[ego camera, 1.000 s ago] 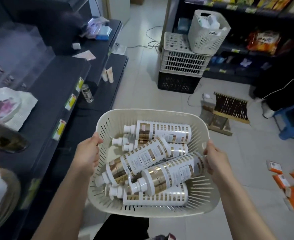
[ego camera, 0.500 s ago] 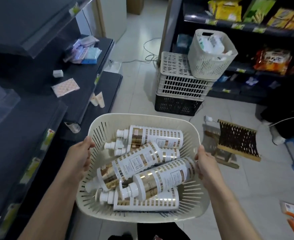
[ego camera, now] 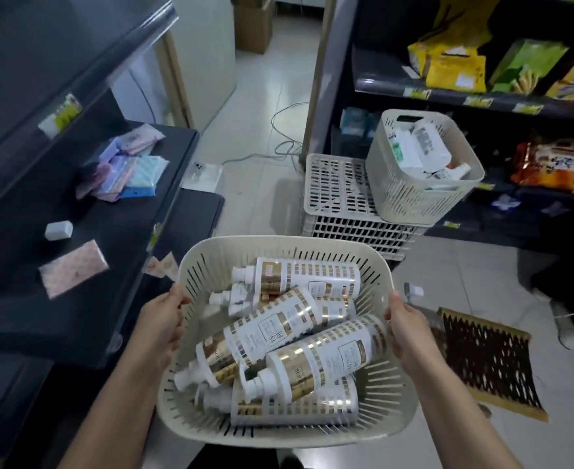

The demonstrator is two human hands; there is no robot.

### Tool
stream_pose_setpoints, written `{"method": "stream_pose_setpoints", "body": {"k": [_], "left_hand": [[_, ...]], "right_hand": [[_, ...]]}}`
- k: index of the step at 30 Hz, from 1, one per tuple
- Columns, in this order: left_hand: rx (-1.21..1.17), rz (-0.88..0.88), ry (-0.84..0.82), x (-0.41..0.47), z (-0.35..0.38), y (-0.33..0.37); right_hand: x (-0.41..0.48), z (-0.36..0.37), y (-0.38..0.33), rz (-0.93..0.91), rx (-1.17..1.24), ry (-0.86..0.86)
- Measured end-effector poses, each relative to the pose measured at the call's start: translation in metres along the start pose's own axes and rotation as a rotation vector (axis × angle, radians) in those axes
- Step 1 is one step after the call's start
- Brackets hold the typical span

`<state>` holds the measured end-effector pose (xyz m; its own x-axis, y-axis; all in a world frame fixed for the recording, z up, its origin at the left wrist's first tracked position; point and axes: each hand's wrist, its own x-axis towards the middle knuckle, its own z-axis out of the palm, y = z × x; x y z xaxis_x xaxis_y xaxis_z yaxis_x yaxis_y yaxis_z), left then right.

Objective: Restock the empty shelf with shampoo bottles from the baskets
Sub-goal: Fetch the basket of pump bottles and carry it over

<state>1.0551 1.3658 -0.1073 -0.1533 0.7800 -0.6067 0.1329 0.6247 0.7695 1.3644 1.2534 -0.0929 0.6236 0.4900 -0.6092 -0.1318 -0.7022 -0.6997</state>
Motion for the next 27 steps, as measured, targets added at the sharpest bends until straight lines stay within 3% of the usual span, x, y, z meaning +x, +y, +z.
{"method": "stream_pose_setpoints", "body": {"k": [10,21,27], "left_hand": [[0.177,0.043,-0.123,0.18,0.107,0.146],[0.344,0.081,-0.277,0.306,0.238,0.274],[0.465,0.122,-0.374,0.366,0.307,0.328]], "right_hand": [[0.133,0.039,-0.109,0.089,0.108,0.144],[0.278,0.052,-0.195,0.149,0.236,0.279],[0.315,0.057,-0.229,0.178,0.308,0.371]]}}
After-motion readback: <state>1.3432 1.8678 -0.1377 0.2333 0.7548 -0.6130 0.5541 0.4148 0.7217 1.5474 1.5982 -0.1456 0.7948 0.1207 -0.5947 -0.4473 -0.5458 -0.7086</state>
